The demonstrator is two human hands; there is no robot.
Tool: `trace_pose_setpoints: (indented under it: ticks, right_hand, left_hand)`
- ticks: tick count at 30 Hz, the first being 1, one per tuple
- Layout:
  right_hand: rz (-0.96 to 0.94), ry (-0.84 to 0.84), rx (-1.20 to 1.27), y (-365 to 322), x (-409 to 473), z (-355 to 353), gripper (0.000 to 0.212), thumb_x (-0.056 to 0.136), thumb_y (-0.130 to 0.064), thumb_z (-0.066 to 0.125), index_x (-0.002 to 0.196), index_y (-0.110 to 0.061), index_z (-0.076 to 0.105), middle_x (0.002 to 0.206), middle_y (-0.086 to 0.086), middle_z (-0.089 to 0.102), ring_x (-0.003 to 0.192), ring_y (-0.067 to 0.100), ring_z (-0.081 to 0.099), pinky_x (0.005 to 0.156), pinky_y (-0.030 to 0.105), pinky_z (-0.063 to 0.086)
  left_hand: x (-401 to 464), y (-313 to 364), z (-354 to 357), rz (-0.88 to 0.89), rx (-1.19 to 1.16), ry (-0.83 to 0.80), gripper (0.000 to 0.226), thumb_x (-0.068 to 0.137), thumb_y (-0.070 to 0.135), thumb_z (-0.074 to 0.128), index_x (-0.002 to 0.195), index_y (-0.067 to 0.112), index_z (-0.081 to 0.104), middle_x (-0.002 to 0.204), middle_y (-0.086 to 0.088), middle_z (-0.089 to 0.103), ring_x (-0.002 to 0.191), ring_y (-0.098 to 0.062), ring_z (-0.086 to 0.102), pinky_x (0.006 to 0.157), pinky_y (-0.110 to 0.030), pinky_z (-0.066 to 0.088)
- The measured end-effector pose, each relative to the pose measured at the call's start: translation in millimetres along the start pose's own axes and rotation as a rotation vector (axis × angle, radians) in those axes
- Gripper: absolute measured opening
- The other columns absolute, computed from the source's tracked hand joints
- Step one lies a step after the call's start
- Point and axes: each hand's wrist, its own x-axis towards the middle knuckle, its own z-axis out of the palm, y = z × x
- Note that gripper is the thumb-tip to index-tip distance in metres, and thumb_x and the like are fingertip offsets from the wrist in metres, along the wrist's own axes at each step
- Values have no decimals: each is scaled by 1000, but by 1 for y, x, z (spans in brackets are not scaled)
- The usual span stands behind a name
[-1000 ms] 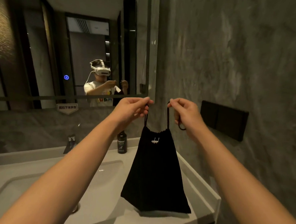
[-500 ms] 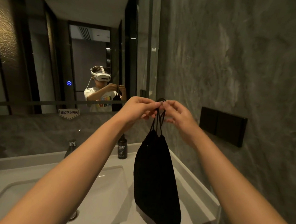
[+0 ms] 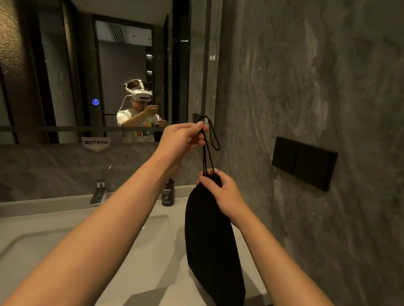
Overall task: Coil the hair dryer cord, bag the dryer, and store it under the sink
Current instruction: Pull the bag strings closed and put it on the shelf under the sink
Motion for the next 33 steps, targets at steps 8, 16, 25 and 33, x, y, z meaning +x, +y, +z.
trace_pose_setpoints:
  ticks: [8,16,25,33]
  right_hand:
    - [2,19,18,4,9,-3,29,98,-22,46,72,-15,56,70,2,54,70,15,51,76,30,40]
    - [123,73,553,-15,15,-11,29,98,-22,44,71,-14,49,59,0,50,57,16,48,62,30,42]
    - [288,-41,1079,-17,5,-6,37,99,-26,38,64,-15,46,50,-4,46,43,9,47,43,21,45]
    - [381,183,1118,0,-22,0,38,97,-24,43,62,-13,54,49,-1,50,50,14,50,49,23,48]
  left_hand:
    - [-2,-14,-26,-201,19,-155,20,90,26,61,96,10,71,72,4,64,65,-7,58,61,-20,43]
    - [-45,-79,-31,-318,418,-459,95,52,64,79,130,19,52,118,5,66,110,-9,60,95,-32,43]
    - [-113,-124,-27,-458,139,-478,96,49,69,79,123,13,55,108,3,66,102,-13,62,89,-28,45]
    - [-167,-113,-17,-513,250,-442,78,61,40,83,130,26,50,129,1,60,120,-18,57,108,-45,41]
